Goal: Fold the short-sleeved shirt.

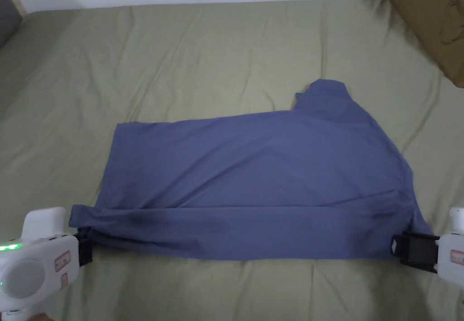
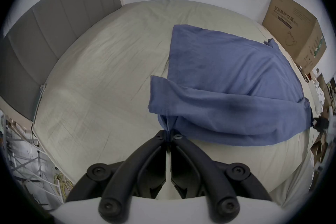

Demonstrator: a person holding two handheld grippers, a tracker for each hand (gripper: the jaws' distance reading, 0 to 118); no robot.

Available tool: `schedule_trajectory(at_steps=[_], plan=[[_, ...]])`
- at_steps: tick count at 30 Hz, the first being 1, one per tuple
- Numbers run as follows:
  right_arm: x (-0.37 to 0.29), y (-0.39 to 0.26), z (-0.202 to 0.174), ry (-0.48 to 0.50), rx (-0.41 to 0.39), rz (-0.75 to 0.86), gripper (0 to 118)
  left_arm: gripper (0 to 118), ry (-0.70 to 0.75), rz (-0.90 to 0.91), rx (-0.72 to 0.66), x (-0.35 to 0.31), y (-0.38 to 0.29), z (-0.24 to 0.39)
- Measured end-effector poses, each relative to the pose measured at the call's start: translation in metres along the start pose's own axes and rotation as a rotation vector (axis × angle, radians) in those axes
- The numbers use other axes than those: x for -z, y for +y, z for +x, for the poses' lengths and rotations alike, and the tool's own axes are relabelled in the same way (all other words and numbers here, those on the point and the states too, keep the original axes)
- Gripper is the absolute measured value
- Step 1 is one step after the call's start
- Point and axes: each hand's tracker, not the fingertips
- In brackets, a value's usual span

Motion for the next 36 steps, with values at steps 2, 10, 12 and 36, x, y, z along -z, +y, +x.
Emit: schedule_trajectory(at_steps=[2,10,12,36], plan=[[0.021,0.01,0.004,-0.005,0.012,-0.049,88,1,-0.014,0.006,0.008,-0.004,0.004,0.0],[0.012,0.008,-0.022,-0.018,-0.077,-0.056,12,1,-0.06,0.014,-0.023,0.0,0.008,-0.011],[0.009,0.008,-0.024,-0.035,-0.073,-0.052,10,1,-0.058,0.008,-0.013,0.001,0.01,-0.011],[-0.051,-0.081,0.02,0.034,0.118,-0.138,65,57,-0.016,-0.119,-0.016,-0.043,-0.074,-0.036]])
